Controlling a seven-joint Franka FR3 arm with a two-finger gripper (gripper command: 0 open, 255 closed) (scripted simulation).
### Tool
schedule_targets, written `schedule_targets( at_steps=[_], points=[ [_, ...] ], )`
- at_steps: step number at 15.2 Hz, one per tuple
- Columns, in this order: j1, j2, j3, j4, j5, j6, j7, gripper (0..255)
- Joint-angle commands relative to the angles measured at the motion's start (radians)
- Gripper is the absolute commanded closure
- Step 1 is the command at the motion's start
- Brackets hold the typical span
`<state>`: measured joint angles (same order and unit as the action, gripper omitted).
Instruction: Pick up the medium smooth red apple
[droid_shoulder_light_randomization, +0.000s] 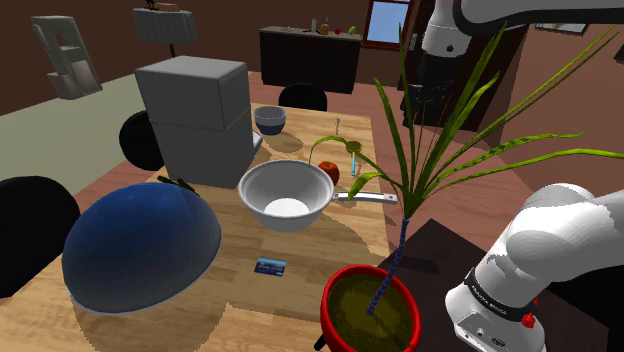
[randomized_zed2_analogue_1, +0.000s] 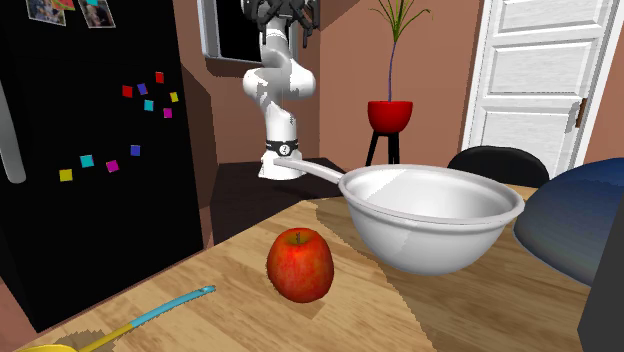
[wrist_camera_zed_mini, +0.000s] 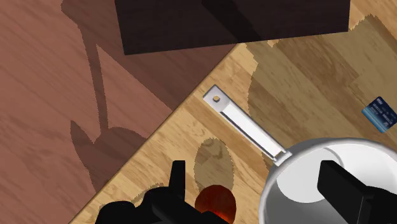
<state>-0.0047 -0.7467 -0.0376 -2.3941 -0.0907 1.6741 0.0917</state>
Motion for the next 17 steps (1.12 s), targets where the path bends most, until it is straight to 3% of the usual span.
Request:
schedule_targets(
  at_steps=[1,9,17],
  points=[
    [0.0,0.0,0.0,0.0,0.0,0.0,0.0,0],
    [0.009,0.281,-0.052,0.045,-0.001,0.225,-0.063,0],
    [0.02,0.592,-0.089,0.177,0.034,0.391,-0.14,0]
  ],
)
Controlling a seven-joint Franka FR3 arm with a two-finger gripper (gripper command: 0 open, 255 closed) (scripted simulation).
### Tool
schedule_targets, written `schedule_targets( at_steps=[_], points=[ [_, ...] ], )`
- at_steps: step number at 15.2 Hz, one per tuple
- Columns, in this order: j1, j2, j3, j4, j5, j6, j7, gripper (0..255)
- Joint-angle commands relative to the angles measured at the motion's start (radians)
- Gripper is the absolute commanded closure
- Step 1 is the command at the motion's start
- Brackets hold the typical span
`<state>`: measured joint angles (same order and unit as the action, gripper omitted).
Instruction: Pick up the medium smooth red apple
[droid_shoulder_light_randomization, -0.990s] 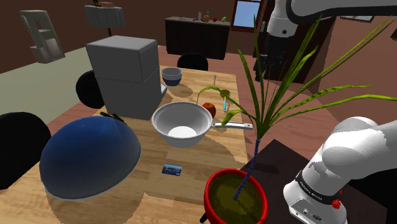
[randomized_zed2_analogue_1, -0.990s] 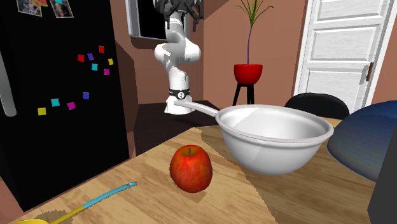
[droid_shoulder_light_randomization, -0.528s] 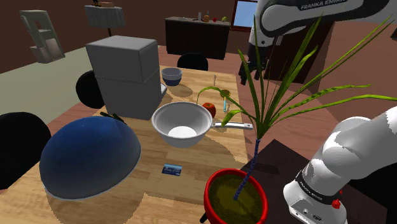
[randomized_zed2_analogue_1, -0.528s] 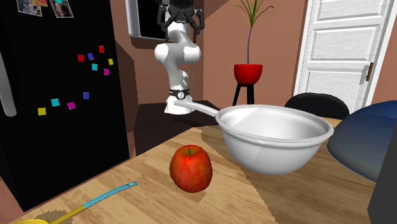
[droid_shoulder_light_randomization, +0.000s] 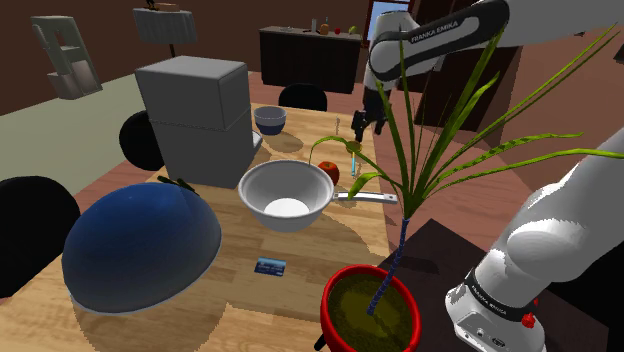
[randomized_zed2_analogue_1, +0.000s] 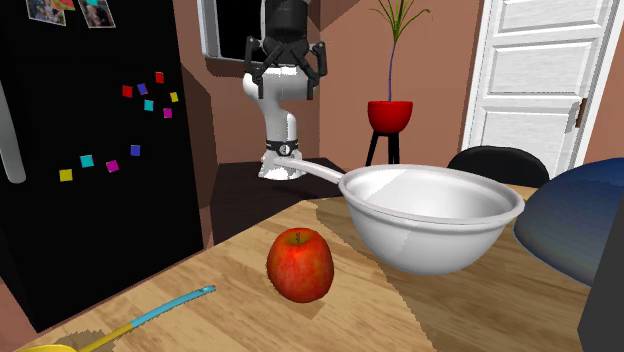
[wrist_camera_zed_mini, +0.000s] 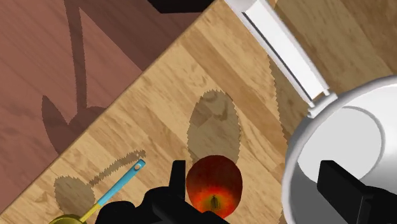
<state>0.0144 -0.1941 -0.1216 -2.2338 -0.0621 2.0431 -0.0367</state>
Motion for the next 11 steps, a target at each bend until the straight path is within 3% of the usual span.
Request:
schedule_targets(
  at_steps=[1,11],
  points=[
    [0.001,0.079,-0.008,0.039,0.013,0.037,-0.022,0],
    [-0.014,0.481,-0.006,0.334,0.094,0.12,-0.124,0]
  ],
)
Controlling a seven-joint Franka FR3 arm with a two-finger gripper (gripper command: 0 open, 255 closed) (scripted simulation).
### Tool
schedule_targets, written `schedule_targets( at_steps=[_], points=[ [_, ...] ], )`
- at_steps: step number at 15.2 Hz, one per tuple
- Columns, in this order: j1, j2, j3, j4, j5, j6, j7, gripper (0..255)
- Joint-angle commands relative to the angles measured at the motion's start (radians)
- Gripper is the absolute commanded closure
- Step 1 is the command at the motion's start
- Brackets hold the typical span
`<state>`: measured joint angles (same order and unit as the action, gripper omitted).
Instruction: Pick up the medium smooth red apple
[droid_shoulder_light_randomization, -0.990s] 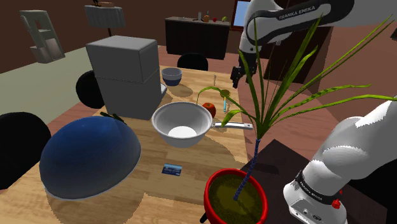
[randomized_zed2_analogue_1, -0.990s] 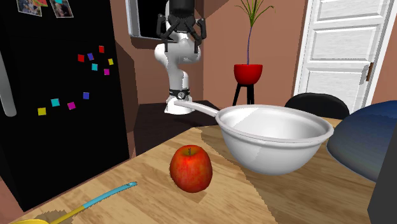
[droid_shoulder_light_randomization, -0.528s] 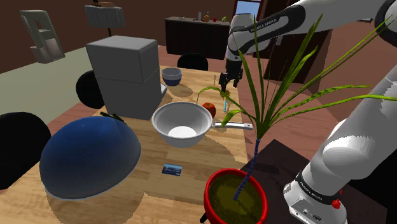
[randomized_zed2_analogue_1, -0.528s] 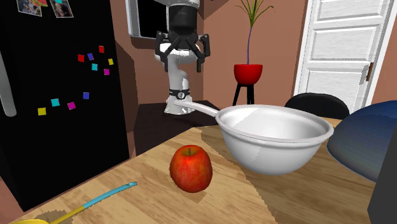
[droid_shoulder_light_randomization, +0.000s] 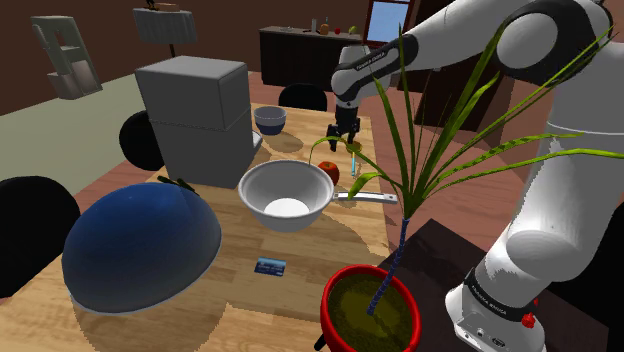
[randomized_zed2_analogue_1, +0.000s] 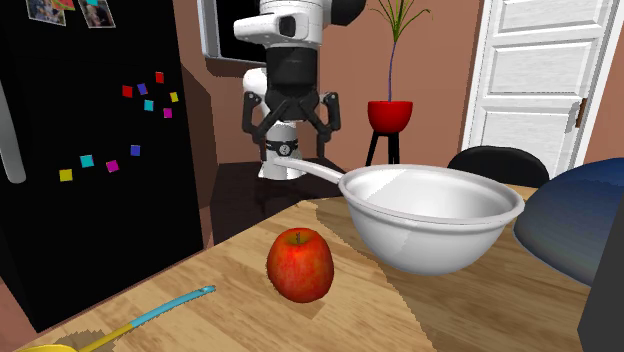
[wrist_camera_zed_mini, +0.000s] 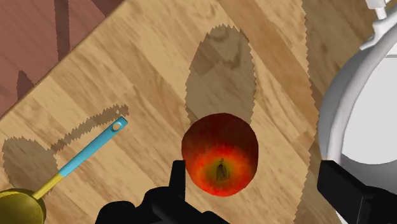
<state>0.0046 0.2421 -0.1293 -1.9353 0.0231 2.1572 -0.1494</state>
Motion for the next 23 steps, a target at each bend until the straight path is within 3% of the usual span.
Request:
schedule_targets(
  at_steps=[1,6,15,16,23],
  points=[
    [-0.007,0.085,0.004,0.073,0.016,0.007,-0.02,0],
    [-0.024,0.262,0.019,0.251,0.04,-0.004,-0.05,0],
    [-0.027,0.318,0.024,0.23,0.047,0.073,-0.055,0],
    [-0.027,0.318,0.024,0.229,0.048,0.074,-0.055,255],
    [-0.028,0.317,0.023,0.228,0.048,0.073,-0.057,255]
  ],
)
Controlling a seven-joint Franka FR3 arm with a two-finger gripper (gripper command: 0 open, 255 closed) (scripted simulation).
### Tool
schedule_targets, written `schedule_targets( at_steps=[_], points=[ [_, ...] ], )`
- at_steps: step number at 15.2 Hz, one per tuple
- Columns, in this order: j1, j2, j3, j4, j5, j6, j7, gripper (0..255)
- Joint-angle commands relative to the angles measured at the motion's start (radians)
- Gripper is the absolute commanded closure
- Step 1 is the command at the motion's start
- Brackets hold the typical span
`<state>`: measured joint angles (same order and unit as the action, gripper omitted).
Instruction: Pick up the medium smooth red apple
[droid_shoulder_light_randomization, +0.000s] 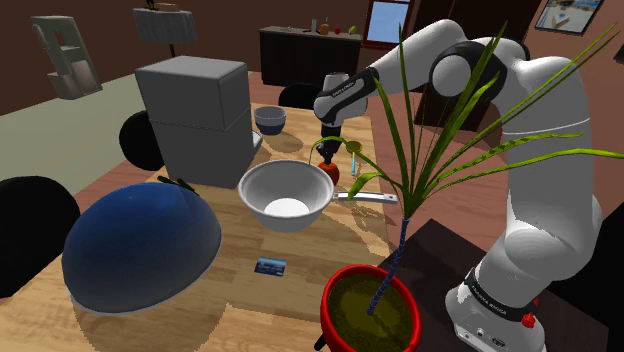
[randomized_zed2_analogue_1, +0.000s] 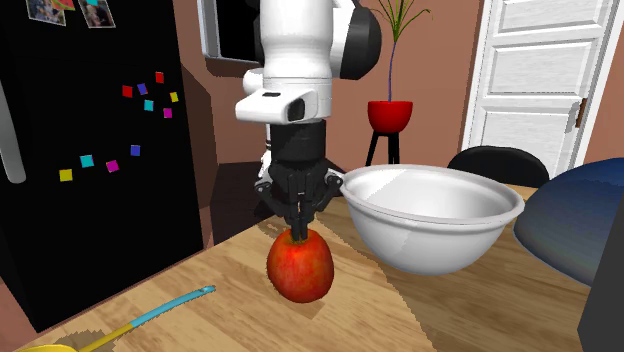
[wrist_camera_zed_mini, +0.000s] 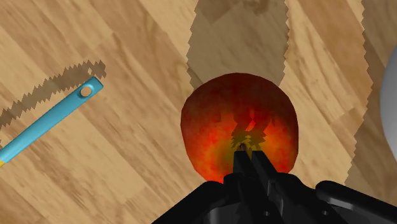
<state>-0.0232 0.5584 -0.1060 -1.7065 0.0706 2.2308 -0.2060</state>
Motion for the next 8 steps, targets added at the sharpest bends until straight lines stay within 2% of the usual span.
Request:
schedule_targets(
  at_steps=[1,8],
  points=[
    [0.0,0.001,0.0,0.0,0.0,0.0,0.0,255],
    [0.004,-0.043,-0.003,0.017,-0.006,-0.061,0.005,255]
  ],
)
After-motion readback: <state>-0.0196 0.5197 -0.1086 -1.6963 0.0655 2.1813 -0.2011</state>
